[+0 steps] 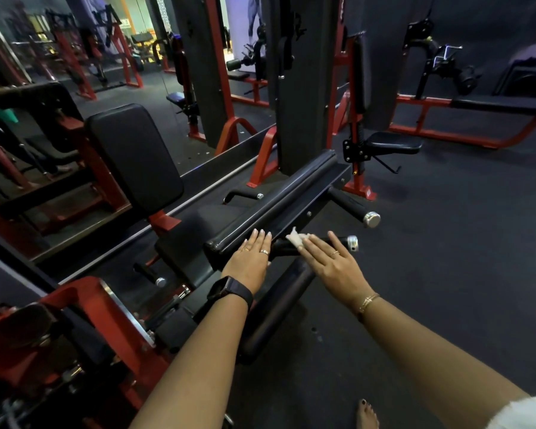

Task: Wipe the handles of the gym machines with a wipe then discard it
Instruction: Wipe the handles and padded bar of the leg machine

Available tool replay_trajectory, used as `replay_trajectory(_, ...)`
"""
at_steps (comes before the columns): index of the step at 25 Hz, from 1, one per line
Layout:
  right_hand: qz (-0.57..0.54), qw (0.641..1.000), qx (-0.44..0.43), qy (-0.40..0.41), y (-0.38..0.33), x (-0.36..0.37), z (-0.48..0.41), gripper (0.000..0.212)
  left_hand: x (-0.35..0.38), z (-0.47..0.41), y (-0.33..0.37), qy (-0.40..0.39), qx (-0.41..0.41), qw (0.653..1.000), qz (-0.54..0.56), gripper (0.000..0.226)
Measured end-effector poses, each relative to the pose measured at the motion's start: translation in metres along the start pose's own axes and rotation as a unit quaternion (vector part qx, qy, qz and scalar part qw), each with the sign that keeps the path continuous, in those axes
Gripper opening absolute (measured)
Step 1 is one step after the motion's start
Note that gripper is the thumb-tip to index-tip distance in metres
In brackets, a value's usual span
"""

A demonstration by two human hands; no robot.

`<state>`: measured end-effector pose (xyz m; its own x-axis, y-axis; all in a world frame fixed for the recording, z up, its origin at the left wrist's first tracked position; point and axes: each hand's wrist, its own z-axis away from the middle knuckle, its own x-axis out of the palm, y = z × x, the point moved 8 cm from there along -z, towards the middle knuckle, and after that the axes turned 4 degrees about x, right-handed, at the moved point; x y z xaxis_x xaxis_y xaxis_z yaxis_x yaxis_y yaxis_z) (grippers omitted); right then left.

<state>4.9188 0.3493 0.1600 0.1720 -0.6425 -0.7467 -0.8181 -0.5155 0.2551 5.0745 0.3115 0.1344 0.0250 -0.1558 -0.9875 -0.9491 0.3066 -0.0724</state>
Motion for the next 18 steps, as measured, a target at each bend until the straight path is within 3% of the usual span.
replay_trajectory(3,-0.002,0.989,0.143,0.04,0.015,-0.011,0.012,0.047,0.001,-0.002,-0.001,0.0,0.001,1.0,0.012,0.063)
replay_trajectory(5,-0.027,0.98,0.194,0.044,0.004,-0.008,0.009,0.045,0.001,-0.002,0.0,0.003,0.0,1.0,0.009,0.064)
replay_trajectory(10,-0.119,0.984,0.113,-0.075,-0.036,0.015,-0.037,0.053,-0.002,0.0,0.002,0.004,0.006,1.0,-0.002,0.062)
replay_trajectory(13,-0.081,0.985,0.027,-0.15,-0.043,0.026,-0.033,0.054,-0.003,0.0,0.001,0.004,0.002,1.0,0.006,0.062)
replay_trajectory(15,-0.021,0.994,0.006,-0.109,-0.026,0.014,-0.021,0.05,-0.004,0.0,0.001,0.004,0.002,1.0,0.012,0.062)
replay_trajectory(18,0.016,0.99,0.137,-0.007,0.022,-0.01,0.006,0.044,-0.003,0.001,0.001,0.008,-0.001,1.0,0.02,0.063)
